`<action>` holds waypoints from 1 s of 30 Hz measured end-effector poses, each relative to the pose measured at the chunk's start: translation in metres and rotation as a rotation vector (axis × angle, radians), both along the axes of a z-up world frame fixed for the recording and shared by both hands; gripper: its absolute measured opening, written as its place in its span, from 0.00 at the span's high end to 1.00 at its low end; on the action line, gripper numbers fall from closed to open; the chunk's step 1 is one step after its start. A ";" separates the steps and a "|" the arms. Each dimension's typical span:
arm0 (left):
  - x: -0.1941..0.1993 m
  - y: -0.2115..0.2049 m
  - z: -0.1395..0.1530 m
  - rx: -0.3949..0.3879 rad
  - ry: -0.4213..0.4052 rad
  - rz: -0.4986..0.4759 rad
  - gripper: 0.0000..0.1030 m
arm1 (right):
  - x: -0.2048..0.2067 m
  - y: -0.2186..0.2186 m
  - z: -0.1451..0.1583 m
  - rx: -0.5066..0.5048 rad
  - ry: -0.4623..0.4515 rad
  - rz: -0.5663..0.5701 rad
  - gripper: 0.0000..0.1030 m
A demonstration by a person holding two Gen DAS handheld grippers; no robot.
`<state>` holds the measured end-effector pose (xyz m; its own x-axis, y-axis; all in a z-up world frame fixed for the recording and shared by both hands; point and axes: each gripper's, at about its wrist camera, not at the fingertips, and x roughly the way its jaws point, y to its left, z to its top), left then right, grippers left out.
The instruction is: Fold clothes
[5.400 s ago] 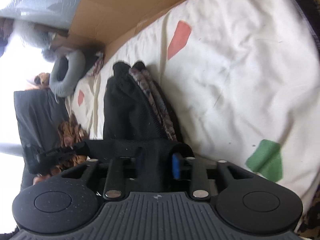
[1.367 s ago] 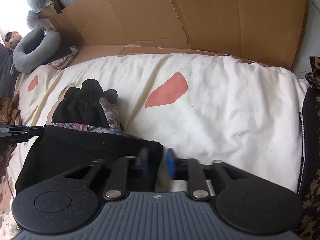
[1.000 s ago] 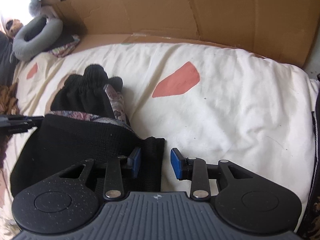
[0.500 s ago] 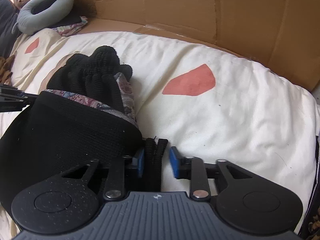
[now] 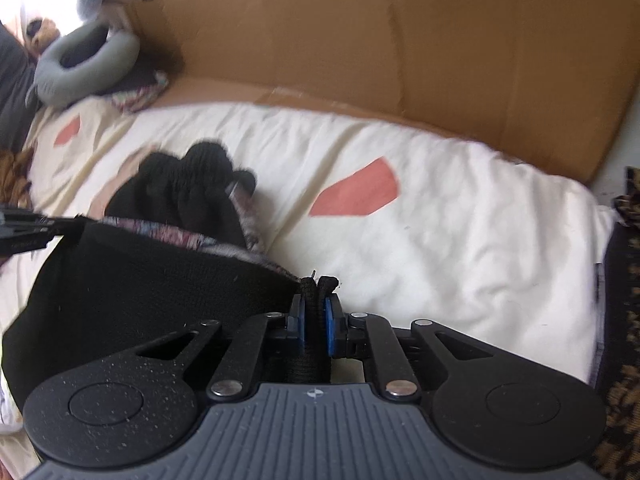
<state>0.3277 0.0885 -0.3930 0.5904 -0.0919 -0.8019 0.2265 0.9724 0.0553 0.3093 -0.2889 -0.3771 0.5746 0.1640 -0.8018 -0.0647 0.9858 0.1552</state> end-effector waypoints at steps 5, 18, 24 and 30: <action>-0.009 0.008 0.020 -0.031 -0.045 0.029 0.96 | -0.010 -0.010 0.018 0.028 -0.048 -0.016 0.92; -0.011 0.006 0.058 -0.032 -0.153 0.061 0.96 | -0.021 -0.010 0.061 0.086 -0.160 -0.041 0.93; 0.010 0.004 0.067 -0.026 -0.187 0.055 0.96 | -0.011 -0.010 0.068 0.063 -0.184 -0.043 0.93; 0.027 0.003 0.060 -0.030 -0.177 0.062 0.96 | 0.002 -0.009 0.065 0.031 -0.188 -0.051 0.93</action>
